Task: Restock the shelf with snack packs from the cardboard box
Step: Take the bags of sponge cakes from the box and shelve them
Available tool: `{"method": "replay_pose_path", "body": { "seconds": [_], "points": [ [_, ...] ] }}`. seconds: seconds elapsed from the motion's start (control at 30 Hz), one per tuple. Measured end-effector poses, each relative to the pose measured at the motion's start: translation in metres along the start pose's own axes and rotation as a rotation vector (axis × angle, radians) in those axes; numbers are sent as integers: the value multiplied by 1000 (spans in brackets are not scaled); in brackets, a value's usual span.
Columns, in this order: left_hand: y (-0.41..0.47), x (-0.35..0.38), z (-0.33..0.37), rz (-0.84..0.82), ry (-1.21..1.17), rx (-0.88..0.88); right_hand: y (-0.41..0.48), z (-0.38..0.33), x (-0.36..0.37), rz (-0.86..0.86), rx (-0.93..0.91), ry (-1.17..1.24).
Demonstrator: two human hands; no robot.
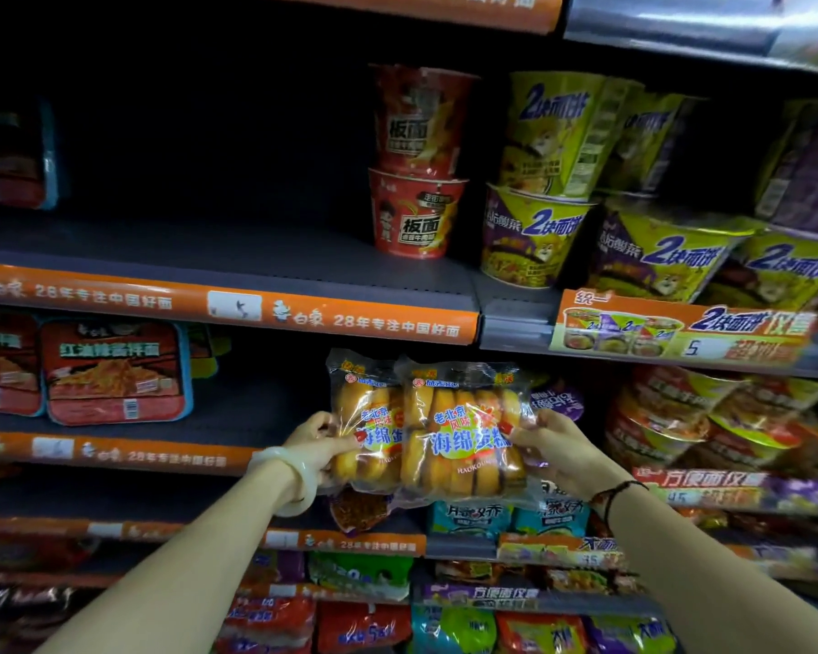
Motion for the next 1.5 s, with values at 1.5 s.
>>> {"method": "replay_pose_path", "body": {
  "seconds": [1.5],
  "points": [
    [12, -16, 17, -396, 440, 88, -1, -8, 94, -95, -111, -426]
  ]
}}
Point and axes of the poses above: each hand's wrist, its own y-axis towards the middle knuckle, its own x-axis out of the palm, z = x × y, the point moved 3 cm from there along y, towards the middle knuckle, and after that the axes turned 11 degrees about x, right-handed, at the moved point
